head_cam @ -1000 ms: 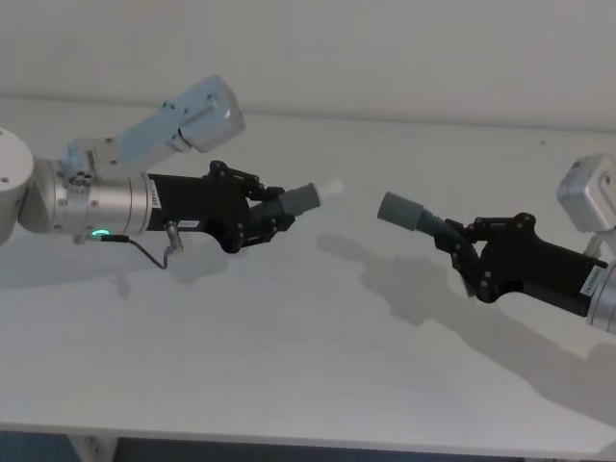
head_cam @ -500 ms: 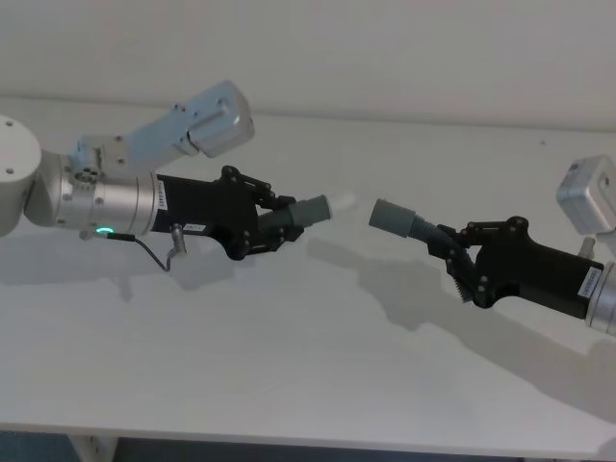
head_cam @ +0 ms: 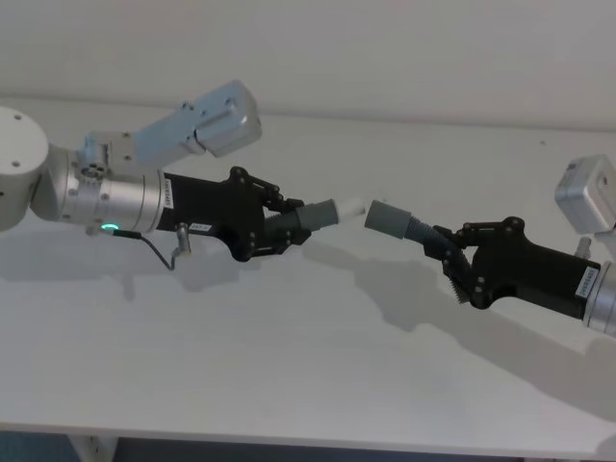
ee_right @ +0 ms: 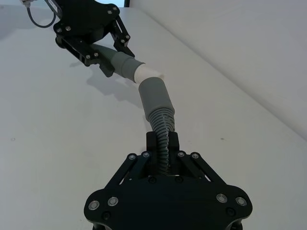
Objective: Use both hands to pick up one end of the pipe from the table, align the ends, and insert them.
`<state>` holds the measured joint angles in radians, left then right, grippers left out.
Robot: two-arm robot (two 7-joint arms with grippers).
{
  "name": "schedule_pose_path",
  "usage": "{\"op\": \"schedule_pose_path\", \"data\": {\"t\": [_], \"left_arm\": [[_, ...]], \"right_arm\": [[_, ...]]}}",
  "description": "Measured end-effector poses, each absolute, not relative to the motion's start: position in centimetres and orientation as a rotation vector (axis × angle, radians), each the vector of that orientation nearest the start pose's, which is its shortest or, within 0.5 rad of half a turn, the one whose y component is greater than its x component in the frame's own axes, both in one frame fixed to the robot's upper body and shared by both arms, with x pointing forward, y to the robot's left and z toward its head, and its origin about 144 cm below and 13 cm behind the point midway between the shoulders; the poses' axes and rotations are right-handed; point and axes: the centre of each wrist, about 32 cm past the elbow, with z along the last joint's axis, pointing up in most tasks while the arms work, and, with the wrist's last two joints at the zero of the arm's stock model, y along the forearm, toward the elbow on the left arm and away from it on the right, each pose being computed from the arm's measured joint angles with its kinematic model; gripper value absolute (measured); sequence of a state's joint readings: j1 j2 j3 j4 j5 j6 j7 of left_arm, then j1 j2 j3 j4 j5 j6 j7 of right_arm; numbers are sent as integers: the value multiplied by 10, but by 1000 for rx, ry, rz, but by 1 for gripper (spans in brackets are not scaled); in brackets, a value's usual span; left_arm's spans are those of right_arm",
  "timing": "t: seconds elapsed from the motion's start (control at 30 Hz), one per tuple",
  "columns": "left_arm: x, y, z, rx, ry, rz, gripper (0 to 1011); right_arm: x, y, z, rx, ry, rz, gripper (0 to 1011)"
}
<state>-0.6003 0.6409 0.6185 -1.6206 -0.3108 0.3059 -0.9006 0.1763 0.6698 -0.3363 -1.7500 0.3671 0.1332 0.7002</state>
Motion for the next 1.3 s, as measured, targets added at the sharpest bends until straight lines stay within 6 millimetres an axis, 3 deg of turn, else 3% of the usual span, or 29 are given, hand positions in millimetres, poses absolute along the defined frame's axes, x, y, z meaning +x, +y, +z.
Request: {"op": "schedule_pose_path", "data": {"t": [1.3], "left_arm": [[546,240,1313,503,-230,229,354]], "right_arm": [[484,-295,1242,-273,-130,-534,133]]}}
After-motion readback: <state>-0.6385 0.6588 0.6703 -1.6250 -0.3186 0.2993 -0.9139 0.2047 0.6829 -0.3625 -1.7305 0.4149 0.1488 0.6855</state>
